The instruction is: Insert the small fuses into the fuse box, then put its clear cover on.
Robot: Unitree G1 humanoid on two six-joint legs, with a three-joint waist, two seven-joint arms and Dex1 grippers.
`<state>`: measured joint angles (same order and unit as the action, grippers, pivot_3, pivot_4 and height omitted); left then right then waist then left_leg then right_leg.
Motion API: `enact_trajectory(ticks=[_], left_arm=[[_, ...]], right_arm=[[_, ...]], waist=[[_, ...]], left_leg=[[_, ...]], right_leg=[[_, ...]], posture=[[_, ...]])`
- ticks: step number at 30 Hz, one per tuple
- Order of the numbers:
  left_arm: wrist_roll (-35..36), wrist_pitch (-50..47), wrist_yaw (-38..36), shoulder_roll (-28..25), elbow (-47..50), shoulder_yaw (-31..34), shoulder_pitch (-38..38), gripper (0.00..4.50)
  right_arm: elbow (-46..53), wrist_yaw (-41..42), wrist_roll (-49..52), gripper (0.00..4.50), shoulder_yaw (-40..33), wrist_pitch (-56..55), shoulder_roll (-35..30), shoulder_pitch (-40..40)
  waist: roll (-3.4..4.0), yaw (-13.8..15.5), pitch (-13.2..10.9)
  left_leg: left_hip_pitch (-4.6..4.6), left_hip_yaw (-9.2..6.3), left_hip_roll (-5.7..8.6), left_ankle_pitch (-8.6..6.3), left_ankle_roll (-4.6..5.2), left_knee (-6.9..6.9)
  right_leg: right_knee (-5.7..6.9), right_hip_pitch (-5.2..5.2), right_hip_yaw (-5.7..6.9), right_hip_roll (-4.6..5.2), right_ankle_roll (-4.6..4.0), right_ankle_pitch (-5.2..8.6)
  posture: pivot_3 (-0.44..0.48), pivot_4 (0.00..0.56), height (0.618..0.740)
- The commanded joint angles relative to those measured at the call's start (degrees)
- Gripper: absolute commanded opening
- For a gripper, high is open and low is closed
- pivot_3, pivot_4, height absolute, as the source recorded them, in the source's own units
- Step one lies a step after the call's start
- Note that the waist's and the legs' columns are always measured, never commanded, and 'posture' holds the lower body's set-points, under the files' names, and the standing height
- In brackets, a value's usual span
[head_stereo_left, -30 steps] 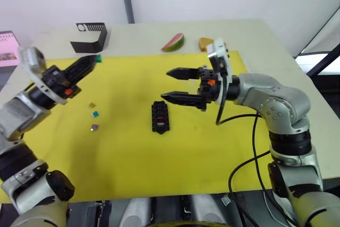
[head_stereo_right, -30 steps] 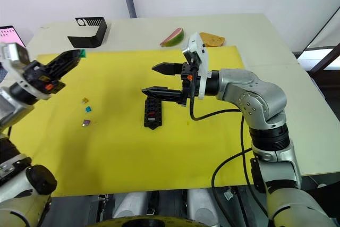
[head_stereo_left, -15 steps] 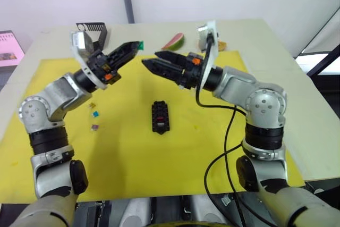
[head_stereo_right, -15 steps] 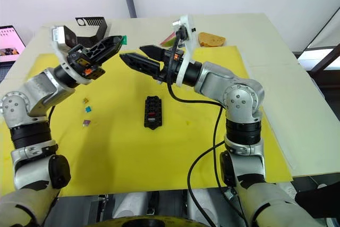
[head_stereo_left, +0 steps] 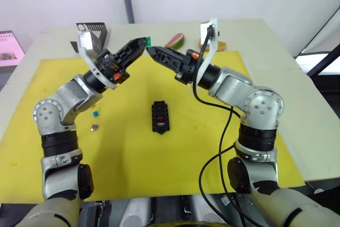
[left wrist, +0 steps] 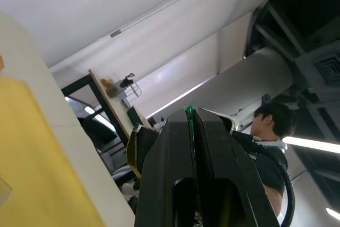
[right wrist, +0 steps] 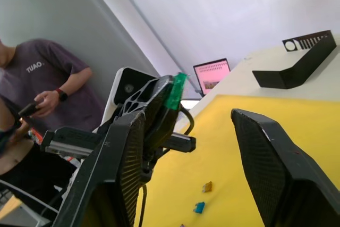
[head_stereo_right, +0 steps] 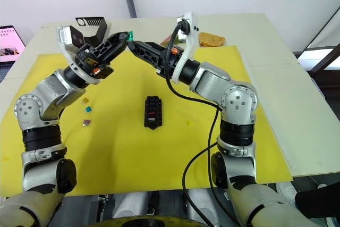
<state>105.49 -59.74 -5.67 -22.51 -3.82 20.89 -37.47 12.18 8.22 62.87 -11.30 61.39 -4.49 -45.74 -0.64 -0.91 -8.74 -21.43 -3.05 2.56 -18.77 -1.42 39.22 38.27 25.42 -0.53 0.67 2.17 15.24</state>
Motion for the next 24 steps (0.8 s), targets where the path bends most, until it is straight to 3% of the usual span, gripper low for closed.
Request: enact_trajectory(ticks=[1,21,24], left_arm=[[0.31,0.60,-1.37,-0.63,1.73,-0.56,-0.24,0.00],[-0.45,1.54,-3.14,-0.46,1.97,-2.10,-0.07,0.00],[-0.75,1.50,-3.50,-0.31,2.01,-2.14,0.05,0.00]], right_arm=[[0.93,-1.37,3.41,2.73,-1.71,-1.16,0.43,-1.52],[0.86,-3.86,6.06,2.73,-0.56,-1.82,-0.43,-1.78],[1.01,-3.94,6.60,2.00,-0.51,-1.78,-0.72,-1.64]], waist=[[0.00,-0.01,0.00],[0.00,0.00,0.00],[0.00,0.00,0.00]], left_leg=[[0.00,0.00,0.00,0.00,0.00,0.00],[-0.01,0.00,0.00,-0.01,0.02,0.00],[-0.01,0.00,0.00,-0.01,0.02,0.00]], right_leg=[[0.00,0.00,0.00,0.00,0.00,0.00],[-0.01,0.00,0.00,-0.01,0.00,0.00],[-0.01,0.00,0.00,-0.01,0.00,0.00]], posture=[[0.000,0.150,0.740],[0.000,0.150,0.740],[0.000,0.150,0.740]])
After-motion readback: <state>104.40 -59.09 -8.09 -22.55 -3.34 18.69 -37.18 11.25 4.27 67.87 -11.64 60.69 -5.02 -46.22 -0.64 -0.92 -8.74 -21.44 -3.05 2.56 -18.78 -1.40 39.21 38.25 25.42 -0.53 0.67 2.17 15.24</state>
